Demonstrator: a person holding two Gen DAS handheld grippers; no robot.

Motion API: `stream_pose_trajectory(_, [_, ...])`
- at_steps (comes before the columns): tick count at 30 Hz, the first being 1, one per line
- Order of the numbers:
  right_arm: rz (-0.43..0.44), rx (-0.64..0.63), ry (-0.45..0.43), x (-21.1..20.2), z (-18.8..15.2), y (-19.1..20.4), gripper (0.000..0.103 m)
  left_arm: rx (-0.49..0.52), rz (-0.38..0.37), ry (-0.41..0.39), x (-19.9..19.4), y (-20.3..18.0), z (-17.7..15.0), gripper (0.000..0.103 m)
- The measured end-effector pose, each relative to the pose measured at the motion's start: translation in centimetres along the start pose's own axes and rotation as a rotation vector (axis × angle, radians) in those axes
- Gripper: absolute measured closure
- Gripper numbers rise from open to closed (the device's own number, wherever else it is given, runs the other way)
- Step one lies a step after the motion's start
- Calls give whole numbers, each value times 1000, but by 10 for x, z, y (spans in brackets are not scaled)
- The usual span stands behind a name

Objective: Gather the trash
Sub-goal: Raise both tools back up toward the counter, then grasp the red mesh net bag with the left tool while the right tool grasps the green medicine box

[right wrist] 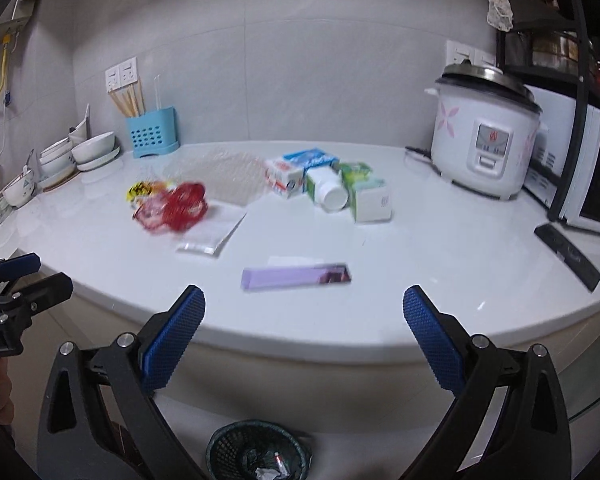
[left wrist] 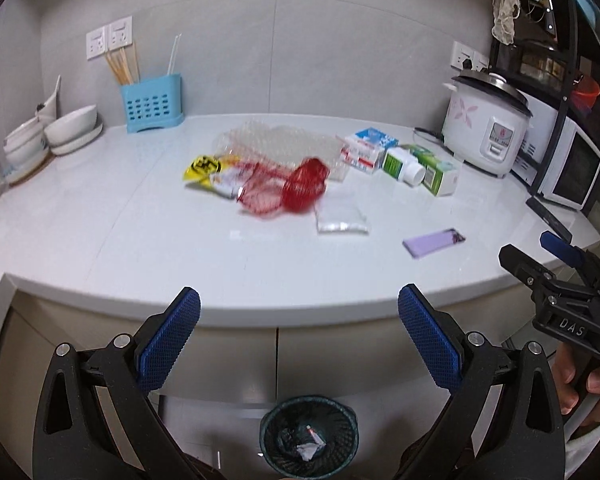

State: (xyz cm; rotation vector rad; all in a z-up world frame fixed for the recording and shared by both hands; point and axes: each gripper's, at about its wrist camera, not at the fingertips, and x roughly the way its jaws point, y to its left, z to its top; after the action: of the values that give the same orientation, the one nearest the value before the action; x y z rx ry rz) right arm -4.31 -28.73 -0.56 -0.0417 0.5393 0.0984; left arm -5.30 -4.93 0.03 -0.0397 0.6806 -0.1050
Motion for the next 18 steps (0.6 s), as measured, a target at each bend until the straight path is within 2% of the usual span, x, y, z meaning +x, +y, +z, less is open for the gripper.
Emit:
stream_pose_trajectory(4, [-18, 19, 6, 17, 32, -15, 8, 14, -1, 13, 19, -7, 28, 6])
stream_pose_trajectory(8, [-29, 37, 34, 44, 64, -33, 8, 33, 36, 20, 45, -13, 52, 6])
stream_pose_trajectory(13, [-36, 60, 89, 89, 101, -54, 8, 43, 62, 35, 79, -14, 81, 6])
stream_pose_trajectory(18, [-59, 82, 162, 139, 123, -73, 8, 42, 94, 64, 120, -15, 98, 6])
